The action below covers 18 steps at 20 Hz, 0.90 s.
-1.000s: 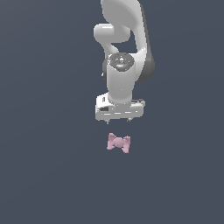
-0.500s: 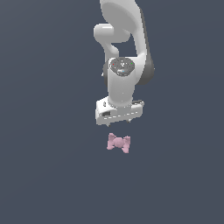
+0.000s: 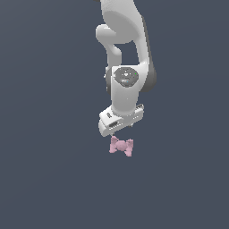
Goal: Pick up the object and move it to a goal position.
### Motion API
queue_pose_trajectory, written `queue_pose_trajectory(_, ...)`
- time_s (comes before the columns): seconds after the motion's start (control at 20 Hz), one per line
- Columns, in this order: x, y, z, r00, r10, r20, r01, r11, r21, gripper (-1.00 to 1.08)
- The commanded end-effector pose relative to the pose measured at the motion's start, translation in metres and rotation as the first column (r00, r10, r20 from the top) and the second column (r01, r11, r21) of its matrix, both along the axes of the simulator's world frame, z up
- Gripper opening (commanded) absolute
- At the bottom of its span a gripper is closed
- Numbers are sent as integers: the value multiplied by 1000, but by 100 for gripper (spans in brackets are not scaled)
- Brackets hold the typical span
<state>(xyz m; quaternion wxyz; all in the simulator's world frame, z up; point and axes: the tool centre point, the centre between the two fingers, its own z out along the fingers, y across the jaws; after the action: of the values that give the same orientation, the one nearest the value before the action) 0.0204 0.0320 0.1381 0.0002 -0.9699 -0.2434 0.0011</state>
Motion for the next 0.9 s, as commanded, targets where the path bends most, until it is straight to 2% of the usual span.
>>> queue_pose_trajectory(0.0,3,0,-6,997,74,-1,-74,997,-2,100)
queue_pose_trajectory(0.2,6,1,-14,982,190,-2,-190,982,-4,100)
queue_pose_trajectory(0.4,10,2,-23,953,302,-4,-302,953,-5,100)
queue_pose_trajectory(0.6,14,2,-32,912,410,-4,-410,912,-5,100)
queue_pose_trajectory(0.85,18,3,-43,843,537,-4,-537,843,-4,100)
